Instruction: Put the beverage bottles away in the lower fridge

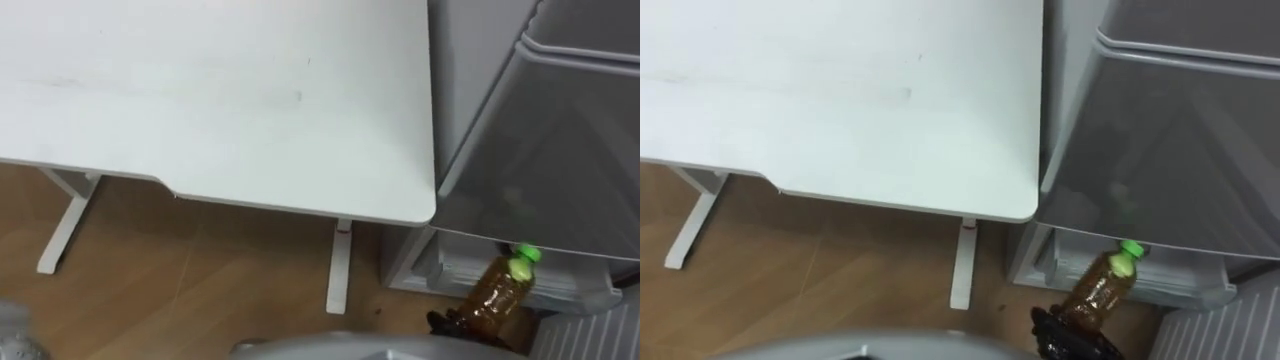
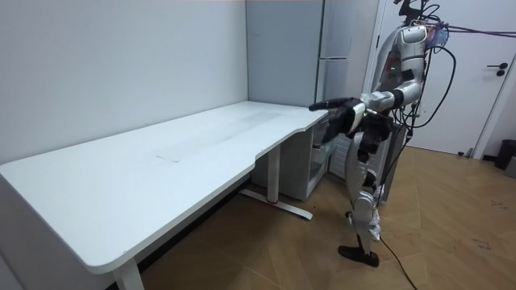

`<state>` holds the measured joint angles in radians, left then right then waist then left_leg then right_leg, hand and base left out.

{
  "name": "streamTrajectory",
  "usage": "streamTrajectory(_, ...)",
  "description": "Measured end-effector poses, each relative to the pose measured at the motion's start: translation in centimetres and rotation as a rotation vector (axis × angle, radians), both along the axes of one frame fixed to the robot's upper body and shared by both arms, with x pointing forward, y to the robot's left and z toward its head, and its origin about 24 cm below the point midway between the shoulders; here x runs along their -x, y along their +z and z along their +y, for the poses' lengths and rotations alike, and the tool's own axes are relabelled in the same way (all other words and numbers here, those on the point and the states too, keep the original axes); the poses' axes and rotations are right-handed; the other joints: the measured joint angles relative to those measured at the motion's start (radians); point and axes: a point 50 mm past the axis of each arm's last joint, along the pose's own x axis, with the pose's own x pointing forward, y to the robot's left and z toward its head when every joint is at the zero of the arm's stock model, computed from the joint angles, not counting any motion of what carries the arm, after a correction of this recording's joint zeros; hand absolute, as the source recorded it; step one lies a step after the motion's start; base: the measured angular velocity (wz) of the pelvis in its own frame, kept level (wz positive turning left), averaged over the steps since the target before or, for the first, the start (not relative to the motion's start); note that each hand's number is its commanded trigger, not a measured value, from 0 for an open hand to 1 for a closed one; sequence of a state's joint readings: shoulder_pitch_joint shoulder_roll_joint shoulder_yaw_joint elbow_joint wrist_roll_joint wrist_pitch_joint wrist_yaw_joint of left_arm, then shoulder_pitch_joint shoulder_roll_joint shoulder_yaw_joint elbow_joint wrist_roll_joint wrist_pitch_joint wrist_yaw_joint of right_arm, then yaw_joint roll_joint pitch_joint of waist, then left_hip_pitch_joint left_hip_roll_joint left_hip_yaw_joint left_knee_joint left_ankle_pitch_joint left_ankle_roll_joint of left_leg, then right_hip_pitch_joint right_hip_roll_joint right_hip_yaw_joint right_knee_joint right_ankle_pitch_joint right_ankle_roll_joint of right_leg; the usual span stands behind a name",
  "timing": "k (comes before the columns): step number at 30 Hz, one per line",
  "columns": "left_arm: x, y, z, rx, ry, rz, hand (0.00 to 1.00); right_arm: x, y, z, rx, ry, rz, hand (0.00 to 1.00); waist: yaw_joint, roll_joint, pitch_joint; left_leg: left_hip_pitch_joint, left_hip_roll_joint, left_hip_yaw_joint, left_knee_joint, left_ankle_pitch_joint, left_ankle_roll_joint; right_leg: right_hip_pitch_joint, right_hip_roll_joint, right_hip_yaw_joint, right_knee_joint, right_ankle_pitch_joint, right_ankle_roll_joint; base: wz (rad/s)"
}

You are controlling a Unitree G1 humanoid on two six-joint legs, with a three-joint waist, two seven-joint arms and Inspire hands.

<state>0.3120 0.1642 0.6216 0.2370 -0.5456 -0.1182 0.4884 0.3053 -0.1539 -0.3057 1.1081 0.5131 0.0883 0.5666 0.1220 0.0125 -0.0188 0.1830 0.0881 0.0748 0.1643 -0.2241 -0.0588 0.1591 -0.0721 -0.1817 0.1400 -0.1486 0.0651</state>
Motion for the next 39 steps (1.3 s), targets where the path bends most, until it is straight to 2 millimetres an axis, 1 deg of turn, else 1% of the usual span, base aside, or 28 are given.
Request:
streamTrajectory(1, 0.5, -1.3, -0.4, 0.054, 0.009, 0.035, 0.00, 0.3, -0.1, -0.1, 0.010, -0.029, 0.023, 1.00, -0.001, 0.000, -0.0002, 0.002, 0.000, 0.002, -0.002, -0.001, -0.001, 0.001, 0.001, 0.001, -0.001, 0.000, 0.000, 0.00)
streamTrajectory(2, 0.7, -1.9, -0.6, 0.083, 0.014, 0.046, 0.00, 0.4, -0.1, -0.1, 0.014, -0.041, 0.033, 1.00, -0.001, 0.001, -0.0001, 0.002, 0.001, 0.002, -0.003, -0.001, -0.001, 0.000, 0.001, 0.002, -0.002, 0.000, 0.000, 0.00)
streamTrajectory(4, 1.9, -4.1, -1.2, 0.178, 0.046, 0.105, 0.00, 0.7, -0.3, -0.1, 0.021, -0.077, 0.075, 1.00, -0.010, -0.001, 0.0014, 0.002, 0.001, 0.003, -0.013, -0.001, -0.001, 0.000, 0.001, 0.002, -0.002, 0.000, 0.000, 0.00)
streamTrajectory(5, 2.3, -4.7, -1.4, 0.201, 0.052, 0.124, 0.00, 1.0, -0.4, -0.1, 0.022, -0.086, 0.091, 1.00, -0.011, -0.002, 0.0017, 0.002, 0.001, 0.004, -0.015, -0.001, -0.001, 0.000, 0.001, 0.002, -0.002, 0.000, 0.000, 0.00)
streamTrajectory(7, 3.9, -7.0, -2.5, 0.301, 0.067, 0.202, 0.00, 1.3, -0.6, -0.1, 0.031, -0.105, 0.144, 1.00, -0.024, 0.000, 0.0024, 0.001, 0.001, 0.005, -0.018, -0.002, -0.002, 0.003, 0.002, 0.003, -0.004, 0.000, 0.000, 0.00)
streamTrajectory(8, 4.3, -7.5, -2.8, 0.323, 0.073, 0.215, 0.00, 1.4, -0.6, -0.1, 0.029, -0.117, 0.153, 1.00, -0.027, 0.001, 0.0015, 0.001, 0.001, 0.005, -0.019, -0.002, -0.002, 0.003, 0.002, 0.003, -0.004, 0.000, 0.000, 0.00)
streamTrajectory(10, 6.0, -8.9, -3.7, 0.391, 0.100, 0.271, 0.00, 1.9, -0.6, -0.2, 0.037, -0.148, 0.189, 1.00, -0.035, 0.002, 0.0024, 0.004, 0.003, 0.006, -0.021, -0.002, -0.003, 0.004, 0.004, 0.003, -0.005, 0.000, 0.000, 0.00)
streamTrajectory(11, 6.4, -9.3, -3.9, 0.406, 0.101, 0.290, 0.00, 2.1, -0.6, -0.2, 0.039, -0.157, 0.197, 1.00, -0.037, 0.004, 0.0027, 0.005, 0.003, 0.006, -0.021, -0.002, -0.003, 0.005, 0.004, 0.002, -0.004, 0.000, 0.001, 0.00)
streamTrajectory(12, 7.2, -10.0, -4.3, 0.440, 0.103, 0.327, 0.00, 2.4, -0.7, -0.1, 0.040, -0.179, 0.216, 1.00, -0.038, 0.005, 0.0051, 0.006, 0.003, 0.007, -0.021, -0.003, -0.003, 0.005, 0.004, 0.003, -0.004, 0.000, 0.001, 0.00)
streamTrajectory(14, 8.5, -10.9, -4.9, 0.492, 0.104, 0.380, 0.00, 2.7, -0.7, -0.1, 0.038, -0.189, 0.241, 1.00, -0.037, 0.012, 0.0061, 0.007, 0.003, 0.012, -0.029, -0.003, -0.003, 0.001, 0.005, 0.008, -0.003, 0.000, 0.001, -0.08)
streamTrajectory(15, 9.1, -11.5, -5.5, 0.526, 0.093, 0.416, 0.00, 2.7, -0.7, -0.3, 0.047, -0.196, 0.251, 1.00, -0.037, 0.019, 0.0072, 0.009, 0.003, 0.018, -0.029, -0.004, -0.003, -0.001, 0.005, 0.014, -0.003, 0.000, 0.001, -0.09)
streamTrajectory(16, 10.2, -12.0, -6.0, 0.558, 0.096, 0.458, 0.00, 2.8, -0.7, -0.3, 0.051, -0.209, 0.258, 1.00, -0.037, 0.024, 0.0092, 0.008, 0.003, 0.019, -0.030, -0.004, -0.003, -0.001, 0.005, 0.014, -0.003, 0.000, 0.001, -0.07)
streamTrajectory(17, 10.6, -12.2, -6.2, 0.574, 0.097, 0.473, 0.00, 2.7, -0.7, -0.3, 0.050, -0.220, 0.259, 1.00, -0.038, 0.025, 0.0099, 0.008, 0.003, 0.019, -0.029, -0.005, -0.003, -0.002, 0.005, 0.014, -0.003, 0.000, 0.001, 0.00)
streamTrajectory(19, 12.2, -13.0, -7.3, 0.643, 0.079, 0.534, 0.00, 2.7, -0.8, -0.2, 0.047, -0.239, 0.269, 1.00, -0.037, 0.026, 0.0102, 0.006, 0.004, 0.017, -0.029, -0.005, -0.004, -0.002, 0.006, 0.013, -0.003, -0.001, 0.001, 0.00)
streamTrajectory(20, 12.6, -13.2, -7.7, 0.663, 0.071, 0.552, 0.00, 2.7, -0.8, -0.2, 0.043, -0.246, 0.273, 1.00, -0.037, 0.026, 0.0103, 0.005, 0.004, 0.016, -0.028, -0.005, -0.004, -0.002, 0.006, 0.013, -0.003, -0.001, 0.001, 0.00)
streamTrajectory(22, 14.0, -13.9, -8.9, 0.744, 0.051, 0.606, 0.00, 2.5, -0.8, -0.1, 0.034, -0.268, 0.276, 1.00, -0.036, 0.026, 0.0103, 0.003, 0.004, 0.017, -0.026, -0.007, -0.004, -0.005, 0.005, 0.014, -0.001, -0.001, 0.001, 0.00)
streamTrajectory(25, 15.1, -14.2, -9.9, 0.806, -0.001, 0.659, 0.00, 2.3, -0.8, -0.1, 0.016, -0.304, 0.269, 1.00, -0.033, 0.026, 0.0103, 0.002, 0.004, 0.018, -0.026, -0.007, -0.003, -0.007, 0.005, 0.014, 0.002, -0.001, 0.001, 0.00)
streamTrajectory(27, 15.5, -14.4, -10.3, 0.815, -0.075, 0.723, 0.00, 1.9, -0.9, -0.1, 0.014, -0.297, 0.261, 1.00, -0.032, 0.026, 0.0105, 0.003, 0.004, 0.018, -0.023, -0.007, -0.003, -0.006, 0.005, 0.014, 0.003, -0.001, 0.001, 0.00)
streamTrajectory(29, 15.4, -14.6, -10.7, 0.831, -0.161, 0.778, 0.00, 1.4, -0.8, -0.3, 0.014, -0.288, 0.252, 1.00, -0.032, 0.027, 0.0120, 0.002, 0.004, 0.018, -0.015, -0.011, -0.003, -0.003, 0.005, 0.014, 0.004, -0.001, 0.001, 0.00)
streamTrajectory(31, 14.9, -14.8, -11.1, 0.831, -0.289, 0.862, 0.00, 0.3, -0.8, -0.5, 0.007, -0.275, 0.237, 1.00, -0.037, 0.025, 0.0168, -0.004, 0.004, 0.014, -0.005, -0.014, -0.002, -0.005, 0.004, 0.013, 0.010, -0.003, 0.002, 0.02)
streamTrajectory(32, 14.7, -14.9, -11.2, 0.829, -0.323, 0.884, 0.00, 0.0, -0.8, -0.5, 0.008, -0.270, 0.233, 1.00, -0.038, 0.024, 0.0171, -0.008, 0.004, 0.012, 0.001, -0.015, -0.002, -0.006, 0.004, 0.013, 0.010, -0.004, 0.002, 0.06)
streamTrajectory(34, 13.5, -15.1, -11.4, 0.798, -0.467, 0.959, 0.00, -1.2, -0.9, -0.4, 0.014, -0.241, 0.222, 1.00, -0.040, 0.024, 0.0171, -0.023, 0.003, 0.006, 0.013, -0.016, -0.002, -0.013, 0.003, 0.010, 0.011, -0.005, 0.002, 0.06)
streamTrajectory(35, 13.1, -15.2, -11.4, 0.790, -0.497, 0.968, 0.00, -1.6, -0.9, -0.4, 0.015, -0.230, 0.216, 1.00, -0.041, 0.024, 0.0171, -0.029, 0.003, 0.006, 0.016, -0.016, -0.002, -0.017, 0.003, 0.011, 0.012, -0.006, 0.002, 0.04)
streamTrajectory(37, 12.0, -15.4, -11.7, 0.749, -0.632, 1.039, 0.00, -3.7, -0.9, -0.1, 0.008, -0.190, 0.177, 1.00, -0.044, 0.025, 0.0174, -0.059, 0.003, 0.003, 0.030, -0.016, -0.002, -0.043, 0.003, 0.009, 0.015, -0.004, 0.000, 0.00)
streamTrajectory(38, 11.6, -15.4, -11.8, 0.740, -0.667, 1.053, 0.00, -4.2, -0.9, 0.0, 0.005, -0.180, 0.167, 1.00, -0.045, 0.025, 0.0175, -0.068, 0.003, 0.001, 0.034, -0.016, -0.002, -0.049, 0.002, 0.008, 0.015, -0.003, 0.000, 0.05)
streamTrajectory(39, 10.6, -15.5, -11.9, 0.720, -0.731, 1.064, 0.00, -5.4, -0.8, 0.2, -0.002, -0.166, 0.143, 1.00, -0.049, 0.023, 0.0175, -0.085, 0.002, -0.005, 0.040, -0.015, -0.002, -0.061, 0.002, 0.004, 0.016, -0.002, -0.001, 0.07)
